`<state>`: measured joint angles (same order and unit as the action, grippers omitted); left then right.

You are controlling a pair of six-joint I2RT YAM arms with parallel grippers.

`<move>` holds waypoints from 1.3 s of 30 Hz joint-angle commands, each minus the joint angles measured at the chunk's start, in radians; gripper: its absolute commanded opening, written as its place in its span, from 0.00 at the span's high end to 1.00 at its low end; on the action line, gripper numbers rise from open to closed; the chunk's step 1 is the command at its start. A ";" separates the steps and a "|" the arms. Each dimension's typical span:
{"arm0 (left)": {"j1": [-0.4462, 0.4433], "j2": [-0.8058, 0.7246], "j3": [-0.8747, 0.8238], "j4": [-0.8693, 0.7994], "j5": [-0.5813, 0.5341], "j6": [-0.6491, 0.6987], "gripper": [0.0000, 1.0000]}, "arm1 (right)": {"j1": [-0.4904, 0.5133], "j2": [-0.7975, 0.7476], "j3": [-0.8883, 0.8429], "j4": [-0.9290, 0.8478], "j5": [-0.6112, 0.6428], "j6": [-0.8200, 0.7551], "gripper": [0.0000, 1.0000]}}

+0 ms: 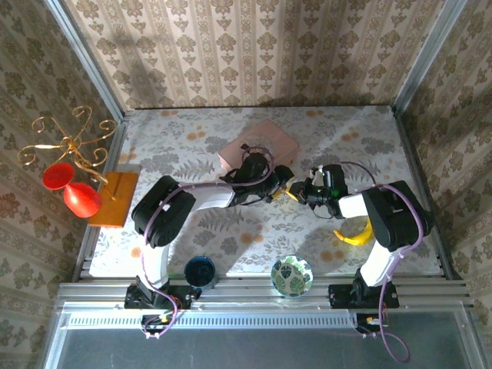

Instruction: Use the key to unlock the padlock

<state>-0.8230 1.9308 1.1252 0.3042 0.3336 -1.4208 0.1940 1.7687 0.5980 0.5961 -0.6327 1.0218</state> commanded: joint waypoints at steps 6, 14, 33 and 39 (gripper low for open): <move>0.018 -0.105 -0.032 -0.080 -0.029 0.084 0.00 | -0.015 0.082 0.000 0.143 0.016 0.088 1.00; 0.028 -0.171 -0.003 -0.168 -0.061 0.216 0.00 | -0.012 0.023 -0.001 0.026 0.075 0.014 0.72; 0.070 -0.291 0.218 -0.601 -0.309 0.762 0.00 | -0.011 -0.299 0.122 -0.514 0.278 -0.439 0.68; 0.100 -0.250 0.318 -0.774 -0.465 0.926 0.00 | -0.002 -0.225 0.197 -0.519 0.252 -0.549 0.67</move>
<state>-0.7403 1.6646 1.3899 -0.3332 -0.0208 -0.6357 0.1860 1.5154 0.7540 0.1131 -0.3714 0.5697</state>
